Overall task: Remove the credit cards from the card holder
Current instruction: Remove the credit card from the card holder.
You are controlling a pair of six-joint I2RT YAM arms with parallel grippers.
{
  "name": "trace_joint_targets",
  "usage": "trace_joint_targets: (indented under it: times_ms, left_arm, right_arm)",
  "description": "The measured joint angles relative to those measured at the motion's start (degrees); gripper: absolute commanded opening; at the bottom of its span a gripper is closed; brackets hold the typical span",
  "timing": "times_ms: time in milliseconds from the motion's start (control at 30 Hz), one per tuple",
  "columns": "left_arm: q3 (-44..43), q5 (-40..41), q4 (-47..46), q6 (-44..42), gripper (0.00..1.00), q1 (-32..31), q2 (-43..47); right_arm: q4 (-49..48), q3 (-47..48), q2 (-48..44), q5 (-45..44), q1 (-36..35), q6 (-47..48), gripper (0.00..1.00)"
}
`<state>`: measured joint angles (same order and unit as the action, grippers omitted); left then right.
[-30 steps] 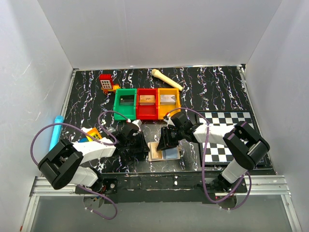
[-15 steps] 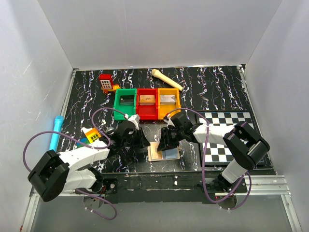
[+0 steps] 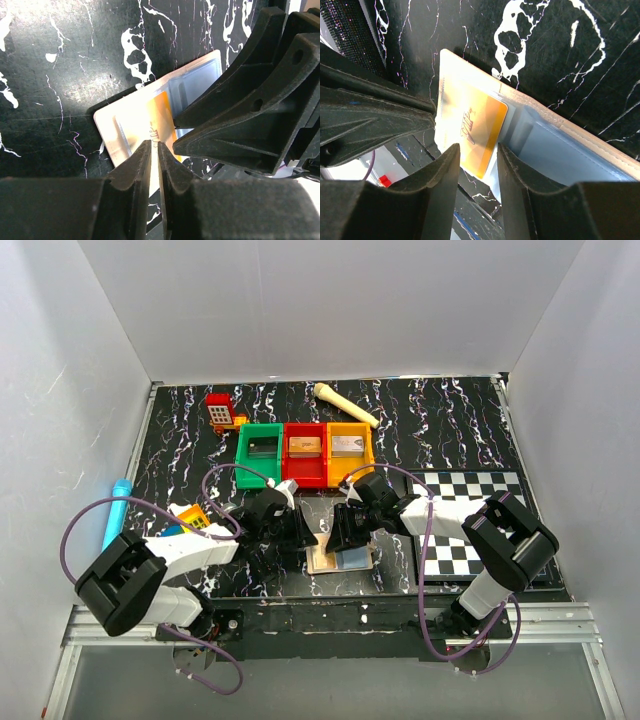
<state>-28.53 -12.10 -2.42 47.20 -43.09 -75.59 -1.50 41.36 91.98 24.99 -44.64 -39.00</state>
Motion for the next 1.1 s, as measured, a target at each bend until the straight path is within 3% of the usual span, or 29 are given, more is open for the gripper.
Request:
trace_joint_targets:
  times_ms: [1100]
  left_arm:
    - [1.0,-0.5,-2.6,2.9,0.0,0.0,-5.4]
  right_arm:
    - [-1.3,0.0,0.0,-0.4,0.0,-1.7,0.46]
